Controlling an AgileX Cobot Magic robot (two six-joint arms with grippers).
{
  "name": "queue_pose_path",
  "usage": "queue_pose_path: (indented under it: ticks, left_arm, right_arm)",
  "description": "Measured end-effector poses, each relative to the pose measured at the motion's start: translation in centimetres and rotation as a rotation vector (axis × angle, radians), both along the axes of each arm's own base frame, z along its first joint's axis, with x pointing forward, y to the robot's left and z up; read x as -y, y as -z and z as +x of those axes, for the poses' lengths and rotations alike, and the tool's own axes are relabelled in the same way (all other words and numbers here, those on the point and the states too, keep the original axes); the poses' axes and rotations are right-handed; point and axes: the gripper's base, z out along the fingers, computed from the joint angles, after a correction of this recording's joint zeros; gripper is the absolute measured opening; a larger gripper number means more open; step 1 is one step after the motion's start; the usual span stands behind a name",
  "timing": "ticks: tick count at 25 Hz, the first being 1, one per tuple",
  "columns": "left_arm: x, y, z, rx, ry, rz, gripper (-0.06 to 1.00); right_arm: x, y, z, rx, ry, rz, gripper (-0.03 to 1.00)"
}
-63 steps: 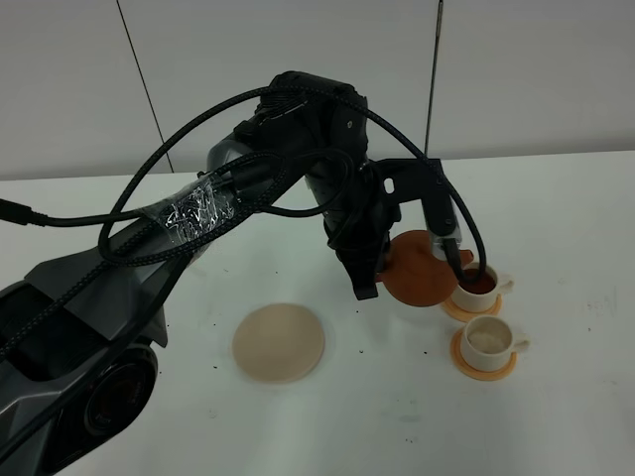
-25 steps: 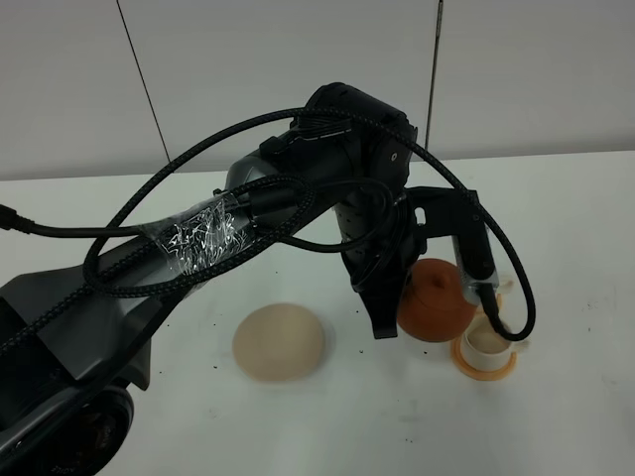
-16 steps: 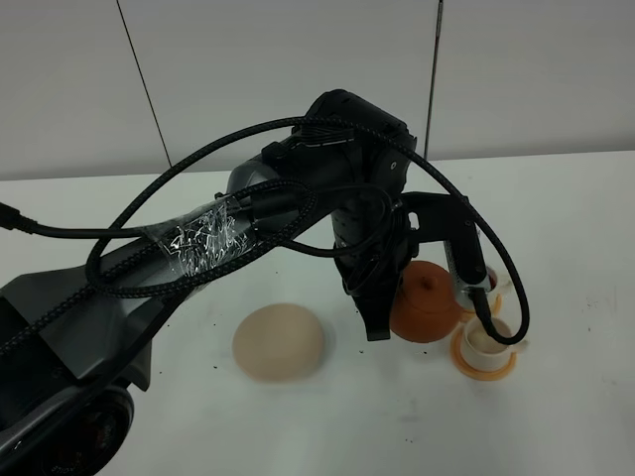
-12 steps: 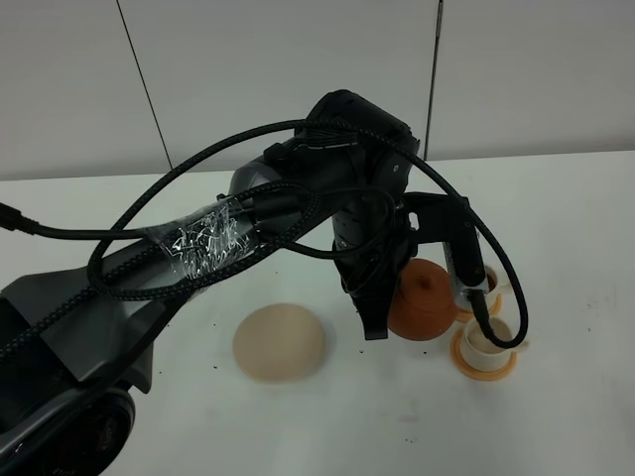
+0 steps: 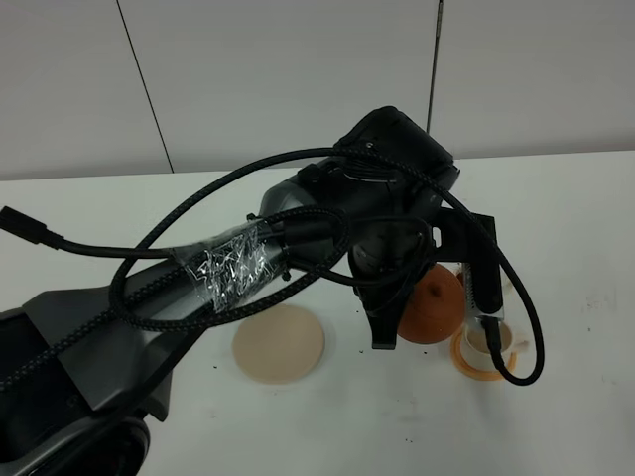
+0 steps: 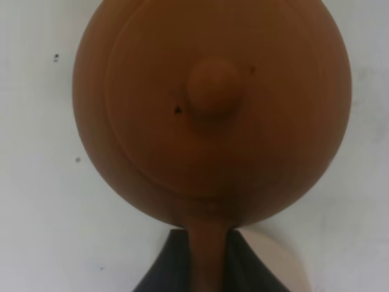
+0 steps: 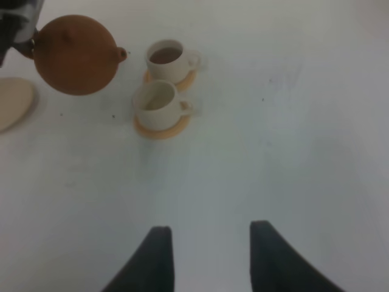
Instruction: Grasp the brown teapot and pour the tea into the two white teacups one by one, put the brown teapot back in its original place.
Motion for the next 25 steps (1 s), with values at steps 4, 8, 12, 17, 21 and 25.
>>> queue_pose_path:
  ticks: [4, 8, 12, 17, 21, 25]
  left_arm:
    - [0.2, 0.1, -0.1, 0.022, 0.004, 0.012, 0.17]
    - [0.6, -0.1, -0.2, 0.060, 0.026, 0.018, 0.17]
    - [1.0, -0.2, -0.4, 0.087, 0.045, 0.023, 0.17]
    - [1.4, -0.3, -0.6, 0.119, 0.067, 0.042, 0.17]
    - [1.5, -0.3, -0.7, 0.125, 0.072, 0.046, 0.17]
    - [1.6, 0.7, -0.4, 0.121, 0.075, 0.072, 0.17]
  right_arm:
    - [0.0, 0.0, 0.0, 0.000, 0.000, 0.000, 0.29]
    - [0.0, 0.0, 0.0, 0.000, 0.000, 0.000, 0.29]
    - [0.0, 0.0, 0.0, 0.000, 0.000, 0.000, 0.29]
    - [0.0, 0.0, 0.0, 0.000, 0.000, 0.001, 0.29]
    - [0.0, 0.0, 0.0, 0.000, 0.000, 0.000, 0.29]
    - [0.0, 0.0, 0.0, 0.000, 0.000, 0.000, 0.29]
